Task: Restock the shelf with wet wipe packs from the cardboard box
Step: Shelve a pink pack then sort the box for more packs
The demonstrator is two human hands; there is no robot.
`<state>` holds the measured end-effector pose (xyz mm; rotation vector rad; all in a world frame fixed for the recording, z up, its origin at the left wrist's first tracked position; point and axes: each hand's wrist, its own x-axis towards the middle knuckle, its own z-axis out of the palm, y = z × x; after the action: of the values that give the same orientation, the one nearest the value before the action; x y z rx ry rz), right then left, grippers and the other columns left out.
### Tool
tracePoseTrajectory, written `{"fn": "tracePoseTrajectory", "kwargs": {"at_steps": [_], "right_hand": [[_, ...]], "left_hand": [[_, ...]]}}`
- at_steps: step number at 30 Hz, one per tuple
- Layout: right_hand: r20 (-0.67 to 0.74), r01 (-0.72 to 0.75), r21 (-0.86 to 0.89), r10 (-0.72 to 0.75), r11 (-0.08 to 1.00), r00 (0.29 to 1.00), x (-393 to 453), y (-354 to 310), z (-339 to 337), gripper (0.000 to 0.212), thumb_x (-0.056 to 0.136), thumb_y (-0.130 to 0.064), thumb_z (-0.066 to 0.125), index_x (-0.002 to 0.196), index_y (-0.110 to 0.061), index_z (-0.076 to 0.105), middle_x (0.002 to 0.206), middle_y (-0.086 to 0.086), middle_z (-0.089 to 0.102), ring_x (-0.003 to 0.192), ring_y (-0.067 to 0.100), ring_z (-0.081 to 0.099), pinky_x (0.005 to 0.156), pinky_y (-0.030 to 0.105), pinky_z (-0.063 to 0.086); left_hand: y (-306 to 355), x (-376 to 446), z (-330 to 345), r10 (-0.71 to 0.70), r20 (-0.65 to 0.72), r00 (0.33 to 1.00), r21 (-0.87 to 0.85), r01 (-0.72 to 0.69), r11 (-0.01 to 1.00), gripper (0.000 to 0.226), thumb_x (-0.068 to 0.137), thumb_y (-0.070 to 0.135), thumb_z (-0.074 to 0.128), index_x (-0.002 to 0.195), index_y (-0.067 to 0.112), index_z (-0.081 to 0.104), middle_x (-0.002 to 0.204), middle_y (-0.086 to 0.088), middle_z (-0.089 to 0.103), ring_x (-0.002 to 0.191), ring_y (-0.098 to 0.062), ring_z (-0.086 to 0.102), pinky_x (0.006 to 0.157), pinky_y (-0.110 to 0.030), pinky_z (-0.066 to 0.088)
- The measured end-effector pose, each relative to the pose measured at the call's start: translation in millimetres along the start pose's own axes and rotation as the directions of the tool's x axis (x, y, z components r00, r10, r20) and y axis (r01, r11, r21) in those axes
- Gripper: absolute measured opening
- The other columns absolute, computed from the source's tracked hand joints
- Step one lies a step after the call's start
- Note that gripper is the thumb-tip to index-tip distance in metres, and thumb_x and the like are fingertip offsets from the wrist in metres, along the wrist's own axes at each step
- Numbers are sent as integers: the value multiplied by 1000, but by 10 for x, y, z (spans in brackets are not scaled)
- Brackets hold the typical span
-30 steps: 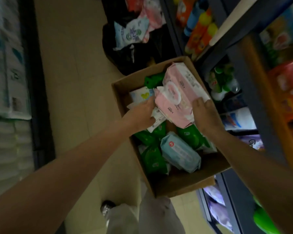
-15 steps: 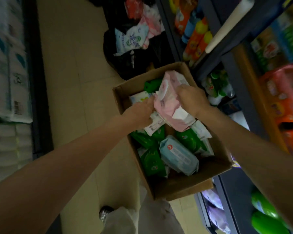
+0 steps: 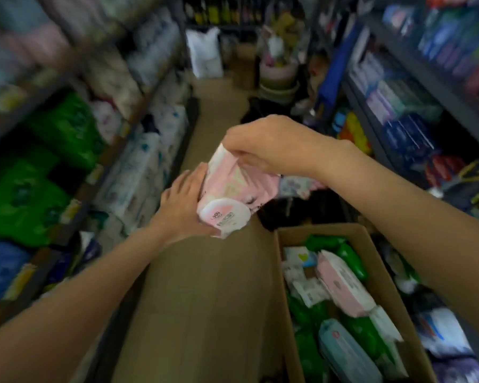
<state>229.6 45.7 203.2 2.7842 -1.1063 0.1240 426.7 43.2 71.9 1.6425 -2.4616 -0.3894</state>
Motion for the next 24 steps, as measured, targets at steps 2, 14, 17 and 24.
{"fn": "tracePoseTrajectory", "kwargs": {"at_steps": [2,14,17,24], "right_hand": [[-170,9,58,1,998,985,424,-285,-482,7,84,-12,51,88,-7,53,96,11,58,90,30,57,66,40,38],[-810,214,182,23,960,585,1954,-2198,-2945,11,86,-14,59,91,-5,61,85,-4,56,73,10,50,69,21,35],[-843,341,222,4,913,538,2141,-2508,-3091,8,87,-9,59,89,-1,58,85,-1,57,65,8,50,62,13,35],[-860,568,349,15,746,510,2629,-3002,-3127,5,88,-6,58,88,-2,54,91,16,62,83,31,65,74,37,53]], "left_hand": [[-350,-314,-554,-32,-221,975,-26,26,999,140,35,81,54,149,17,4,155,-1,19,142,-25,22,111,-50,27],[-928,-2313,-3016,-24,-940,340,99,339,936,100,58,65,51,137,9,26,125,-17,50,113,-27,39,90,-48,43],[-1106,-2761,-3347,27,-960,278,139,392,909,94,59,62,50,135,11,29,123,-10,46,107,-25,35,85,-46,44],[-1464,-3637,-3955,209,-935,287,345,592,728,91,62,57,67,135,14,32,127,-7,46,110,-26,36,91,-43,34]]}}
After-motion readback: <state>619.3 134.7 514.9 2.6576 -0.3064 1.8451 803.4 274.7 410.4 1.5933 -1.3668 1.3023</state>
